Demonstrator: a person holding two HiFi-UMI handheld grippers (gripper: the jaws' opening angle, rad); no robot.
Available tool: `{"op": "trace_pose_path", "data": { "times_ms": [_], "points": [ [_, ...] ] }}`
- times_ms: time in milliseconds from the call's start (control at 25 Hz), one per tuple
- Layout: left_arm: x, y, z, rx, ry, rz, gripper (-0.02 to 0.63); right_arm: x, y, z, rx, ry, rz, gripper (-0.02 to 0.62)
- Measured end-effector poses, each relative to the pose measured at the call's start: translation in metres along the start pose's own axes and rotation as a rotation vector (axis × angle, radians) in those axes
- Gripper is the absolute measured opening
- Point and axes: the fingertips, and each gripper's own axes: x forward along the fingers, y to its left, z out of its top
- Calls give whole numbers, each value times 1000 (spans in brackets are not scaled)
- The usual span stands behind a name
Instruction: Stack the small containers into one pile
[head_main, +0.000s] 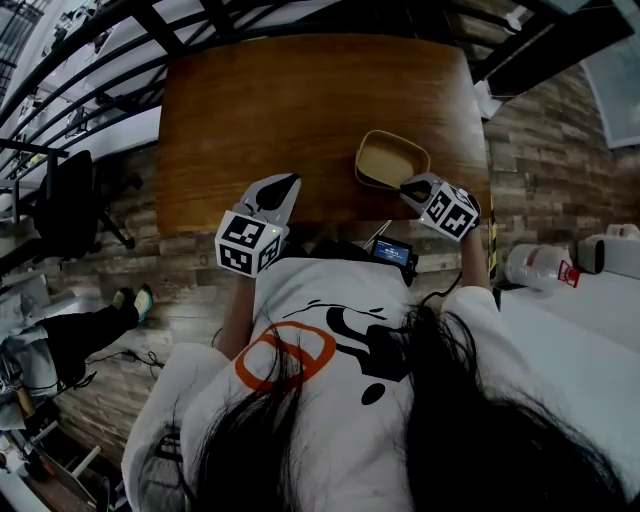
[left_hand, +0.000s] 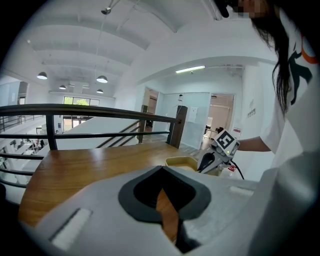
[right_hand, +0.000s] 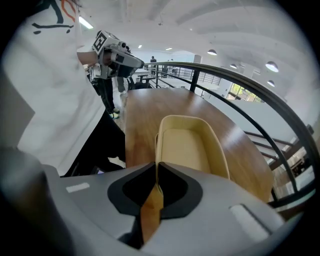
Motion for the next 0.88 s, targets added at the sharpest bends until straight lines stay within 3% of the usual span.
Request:
{"op": "trace_pose_path", "data": {
  "times_ms": [240, 680, 880],
  "points": [
    [-4, 3, 0, -5, 1, 17, 0, -4, 0, -6, -60, 21, 40, 46],
    [-15, 7, -9, -22, 15, 57, 0, 6, -18, -17, -100, 88, -5, 52],
    [-17, 5, -11, -21, 20, 58, 0, 10, -16, -19, -39, 74, -1, 133]
  ]
}}
